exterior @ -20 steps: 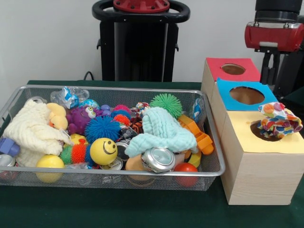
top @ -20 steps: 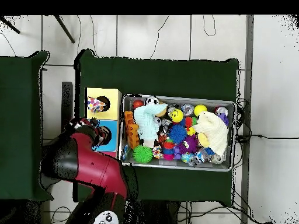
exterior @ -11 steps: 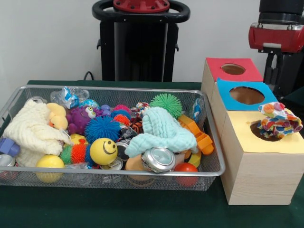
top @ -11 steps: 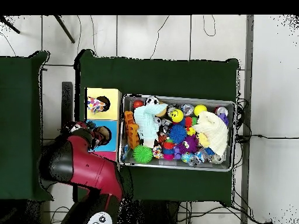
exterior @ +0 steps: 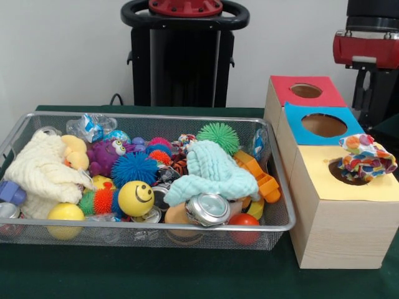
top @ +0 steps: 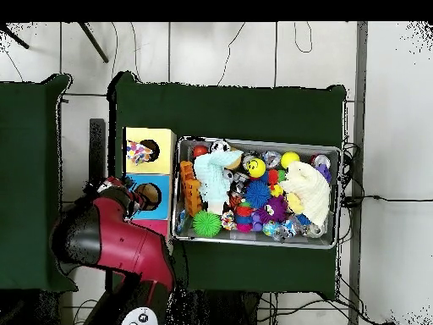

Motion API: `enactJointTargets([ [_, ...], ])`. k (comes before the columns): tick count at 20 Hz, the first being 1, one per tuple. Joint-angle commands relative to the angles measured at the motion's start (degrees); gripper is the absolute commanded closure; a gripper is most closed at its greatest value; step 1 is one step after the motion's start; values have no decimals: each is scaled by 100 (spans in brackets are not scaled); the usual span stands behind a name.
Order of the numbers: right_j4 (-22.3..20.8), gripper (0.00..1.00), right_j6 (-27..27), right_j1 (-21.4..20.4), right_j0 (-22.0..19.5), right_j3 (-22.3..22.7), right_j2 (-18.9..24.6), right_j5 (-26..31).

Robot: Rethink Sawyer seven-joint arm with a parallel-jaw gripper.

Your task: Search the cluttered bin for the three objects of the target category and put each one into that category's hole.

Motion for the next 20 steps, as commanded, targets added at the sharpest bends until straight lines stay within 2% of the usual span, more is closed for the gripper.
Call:
enactJointTargets([
  [1,241,100,1359,363,-158,-330,167,490],
  [7,297,100,1416,462,-144,-568,127,494],
  [11,358,100,1415,546,-179,-645,198,263],
  [16,439,100,1403,533,-295,-580,528,-91],
  [20,505,100,1447,509,-221,-616,472,-66],
])
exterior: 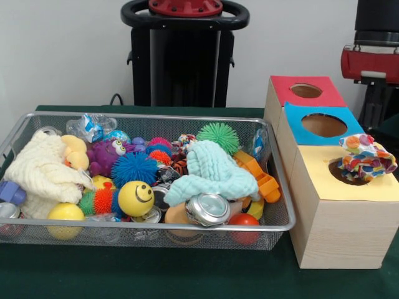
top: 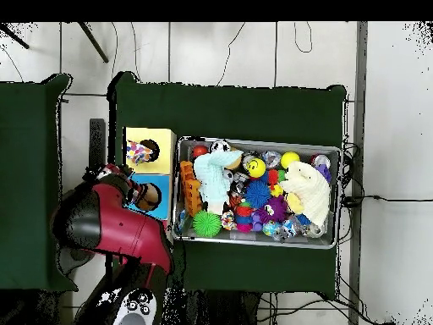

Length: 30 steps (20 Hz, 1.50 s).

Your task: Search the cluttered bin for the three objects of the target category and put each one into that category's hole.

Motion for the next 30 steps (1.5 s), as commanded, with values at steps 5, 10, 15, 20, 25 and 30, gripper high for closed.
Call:
enactJointTargets([
  [5,449,100,1521,327,-123,-330,462,-332],
  [10,559,100,1527,464,-34,-412,392,-448],
  [15,664,100,1538,551,57,-560,278,-380],
  [20,711,100,1531,662,209,-657,-29,-173],
  [25,656,100,1400,714,140,-629,-69,-322],
  [30,766,100,1502,999,317,-745,-293,-436],
])
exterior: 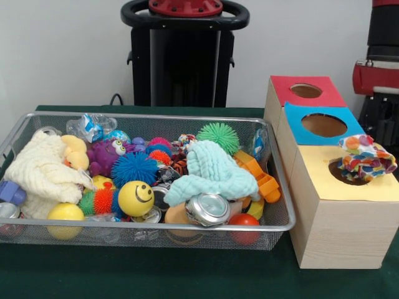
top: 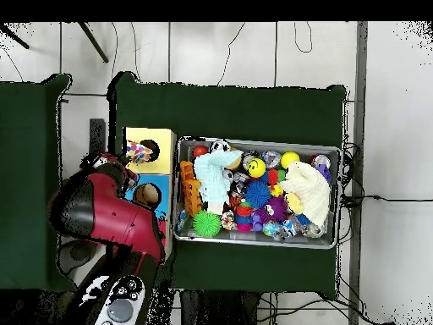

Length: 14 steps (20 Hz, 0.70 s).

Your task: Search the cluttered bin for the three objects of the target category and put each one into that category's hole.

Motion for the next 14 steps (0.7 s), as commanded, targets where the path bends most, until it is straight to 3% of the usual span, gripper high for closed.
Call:
enactJointTargets([
  [1,306,100,1494,421,42,-190,-35,-241],
  [3,257,100,1463,354,82,-134,-175,-19],
  [8,108,100,1286,301,-148,-2,9,-222],
  [14,129,100,1327,374,-56,-2,-131,-125],
])
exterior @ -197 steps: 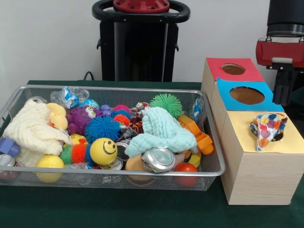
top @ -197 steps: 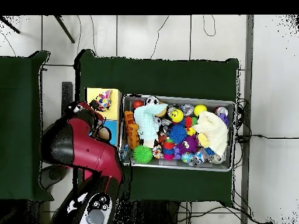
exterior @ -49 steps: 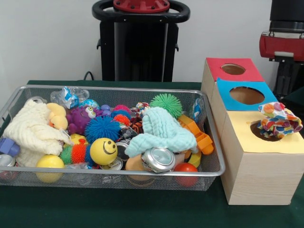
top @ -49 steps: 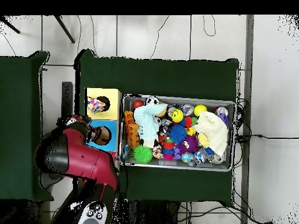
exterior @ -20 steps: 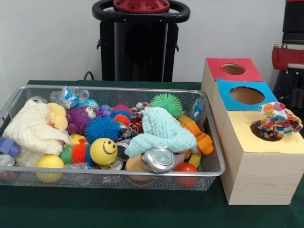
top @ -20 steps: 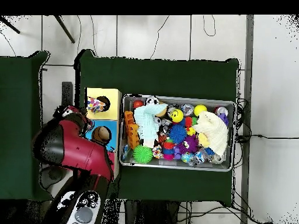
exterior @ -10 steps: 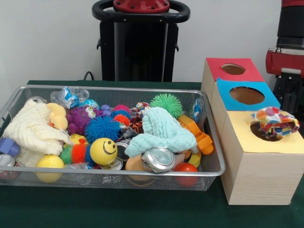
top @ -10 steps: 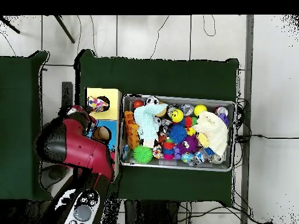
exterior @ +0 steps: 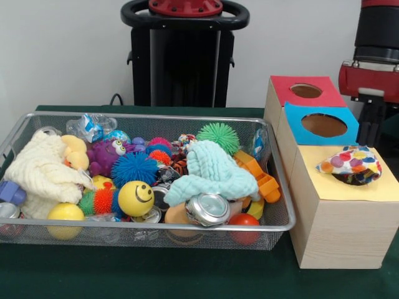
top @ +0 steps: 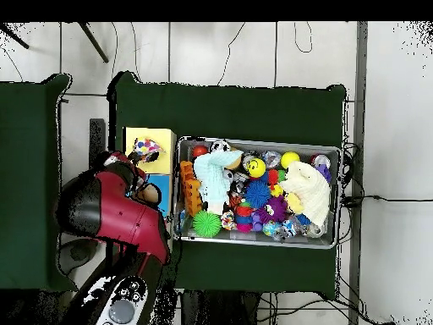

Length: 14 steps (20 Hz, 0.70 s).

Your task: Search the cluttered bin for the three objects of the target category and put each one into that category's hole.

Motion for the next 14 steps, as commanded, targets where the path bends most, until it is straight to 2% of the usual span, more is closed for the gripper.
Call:
enactJointTargets([
  [1,111,100,1323,220,-103,61,163,-103],
  [14,161,100,1387,144,-52,76,227,-74],
])
